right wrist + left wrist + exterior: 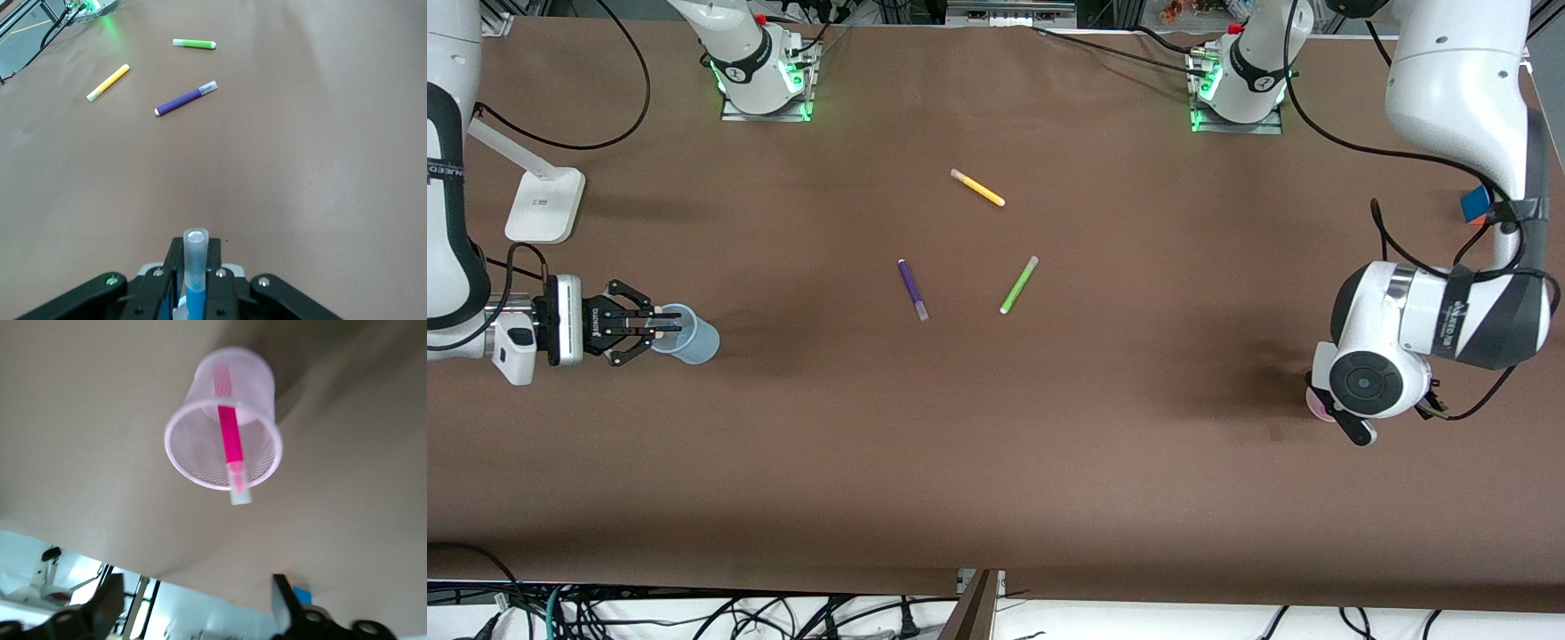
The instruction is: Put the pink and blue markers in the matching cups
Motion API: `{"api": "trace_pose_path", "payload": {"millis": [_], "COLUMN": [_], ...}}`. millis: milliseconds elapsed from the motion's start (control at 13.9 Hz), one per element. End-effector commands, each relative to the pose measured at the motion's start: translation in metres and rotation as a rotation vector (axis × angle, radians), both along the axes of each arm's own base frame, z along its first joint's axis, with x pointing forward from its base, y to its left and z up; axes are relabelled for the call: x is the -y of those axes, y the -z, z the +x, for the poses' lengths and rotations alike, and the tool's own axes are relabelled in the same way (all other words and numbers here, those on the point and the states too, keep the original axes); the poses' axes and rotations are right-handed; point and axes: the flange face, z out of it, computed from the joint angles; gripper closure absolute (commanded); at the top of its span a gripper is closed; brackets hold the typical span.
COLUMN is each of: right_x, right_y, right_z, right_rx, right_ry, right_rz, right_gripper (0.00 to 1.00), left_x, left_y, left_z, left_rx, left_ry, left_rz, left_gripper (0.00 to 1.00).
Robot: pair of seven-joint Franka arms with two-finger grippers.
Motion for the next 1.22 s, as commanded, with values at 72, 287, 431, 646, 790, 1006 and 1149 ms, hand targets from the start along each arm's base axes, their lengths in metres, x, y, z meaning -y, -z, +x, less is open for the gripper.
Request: {"api": "trace_pose_path", "payload": {"millis": [72,287,431,646,790,1006,1149], "right_x": [0.003,0.001,-0.001,-0.004,-0.009,-0.021,-0.038], "right_y": [-0.007,-0.036,-0.061,-0.095,-0.118,-0.139,-0.162], "right_z": [0.002,0.011,0.020,0.028,0.031,0.036,0.034], "right_rx": [-0.013,-0.092,-0.171,-0.292,-0.378,-0.468,-0.493], "right_ry": [0.050,0.117,0.191,0.318,0.426,0.580,0.685], "right_rz": [0.043,0.011,-0.051,-0.183,-0.294,-0.467,-0.605], "right_gripper": [0.00,0.00,0.00,0.00,0.00,0.00,0.00], "left_x": [0.020,0.035,0.044,0.042,0.025,0.030,0.030], "left_y": [-0.093,-0.130,-0.168,-0.214,-0.230,-0.262,-0.281], "left_z": [-0.018,-0.035,-0.045,-0.066,-0.093,-0.119,-0.133], "left_rx": [0.173,0.250,0.309,0.406,0.456,0.493,0.494], "left_ry": [-0.203,-0.454,-0.600,-0.692,-0.747,-0.734,-0.734], "left_rz": [-0.169,-0.351,-0.466,-0.520,-0.586,-0.595,-0.589], "left_gripper": [0.00,0.00,0.00,0.00,0.00,0.00,0.00]}}
